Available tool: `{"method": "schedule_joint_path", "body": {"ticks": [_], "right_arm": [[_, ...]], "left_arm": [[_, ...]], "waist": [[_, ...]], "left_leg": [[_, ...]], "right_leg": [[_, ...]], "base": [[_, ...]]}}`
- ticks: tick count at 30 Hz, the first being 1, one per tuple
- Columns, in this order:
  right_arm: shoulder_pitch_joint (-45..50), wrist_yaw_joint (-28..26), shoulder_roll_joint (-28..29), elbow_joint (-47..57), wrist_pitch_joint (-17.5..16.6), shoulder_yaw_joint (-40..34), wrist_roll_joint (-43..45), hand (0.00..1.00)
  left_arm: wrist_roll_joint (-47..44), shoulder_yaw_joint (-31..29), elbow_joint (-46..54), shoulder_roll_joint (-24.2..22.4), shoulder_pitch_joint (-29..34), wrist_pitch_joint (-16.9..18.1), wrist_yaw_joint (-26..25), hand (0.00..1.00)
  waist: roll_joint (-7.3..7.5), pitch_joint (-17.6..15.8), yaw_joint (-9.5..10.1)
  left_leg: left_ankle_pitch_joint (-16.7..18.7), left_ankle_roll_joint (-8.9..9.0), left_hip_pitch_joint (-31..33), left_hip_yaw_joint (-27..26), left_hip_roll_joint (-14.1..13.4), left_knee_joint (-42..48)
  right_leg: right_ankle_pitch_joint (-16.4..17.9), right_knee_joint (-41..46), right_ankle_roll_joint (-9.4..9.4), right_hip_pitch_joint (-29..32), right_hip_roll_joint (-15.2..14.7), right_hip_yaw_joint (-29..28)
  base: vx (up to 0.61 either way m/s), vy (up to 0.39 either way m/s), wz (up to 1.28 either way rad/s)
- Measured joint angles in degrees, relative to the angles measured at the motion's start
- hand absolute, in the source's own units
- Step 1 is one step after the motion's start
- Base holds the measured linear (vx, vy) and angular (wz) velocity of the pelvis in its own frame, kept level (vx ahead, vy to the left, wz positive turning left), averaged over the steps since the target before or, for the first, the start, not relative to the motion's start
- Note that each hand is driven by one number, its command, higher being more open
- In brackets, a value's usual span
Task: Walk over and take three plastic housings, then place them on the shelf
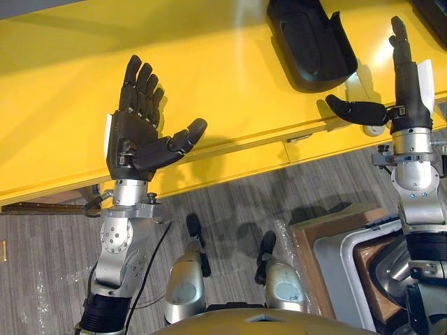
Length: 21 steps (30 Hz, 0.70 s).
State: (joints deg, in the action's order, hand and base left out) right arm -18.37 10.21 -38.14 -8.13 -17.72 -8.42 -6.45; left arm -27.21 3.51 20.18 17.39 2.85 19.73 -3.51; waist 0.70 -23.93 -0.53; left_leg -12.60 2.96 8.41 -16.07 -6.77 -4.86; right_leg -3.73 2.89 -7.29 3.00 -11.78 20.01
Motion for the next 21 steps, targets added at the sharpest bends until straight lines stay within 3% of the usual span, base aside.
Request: {"method": "schedule_joint_path", "body": {"ticks": [10, 21], "right_arm": [[-0.45, 3.44, 0.0, -0.31, 0.24, -0.06, -0.28, 1.0], [-7.98, 6.61, 0.0, -5.76, 5.1, 2.17, -2.25, 1.0]], "left_arm": [[0.31, 0.0, 0.0, 0.58, 0.01, -0.08, -0.01, 1.0], [0.51, 0.02, 0.01, 0.85, -0.21, -0.94, 0.81, 1.0]], "waist": [[0.29, -0.16, 0.39], [0.3, -0.18, 0.47]], "left_leg": [[-0.07, -0.11, 0.63, 0.11, -0.02, 0.01], [-0.3, -0.31, 1.22, 0.92, 0.08, 0.01]], "right_leg": [[-0.01, 0.0, -0.02, 0.5, 0.02, 0.09], [0.07, 0.08, 0.13, 0.79, -0.01, 0.64]], "base": [[0.0, 0.0, 0.0], [0.0, 0.0, 0.0]]}}
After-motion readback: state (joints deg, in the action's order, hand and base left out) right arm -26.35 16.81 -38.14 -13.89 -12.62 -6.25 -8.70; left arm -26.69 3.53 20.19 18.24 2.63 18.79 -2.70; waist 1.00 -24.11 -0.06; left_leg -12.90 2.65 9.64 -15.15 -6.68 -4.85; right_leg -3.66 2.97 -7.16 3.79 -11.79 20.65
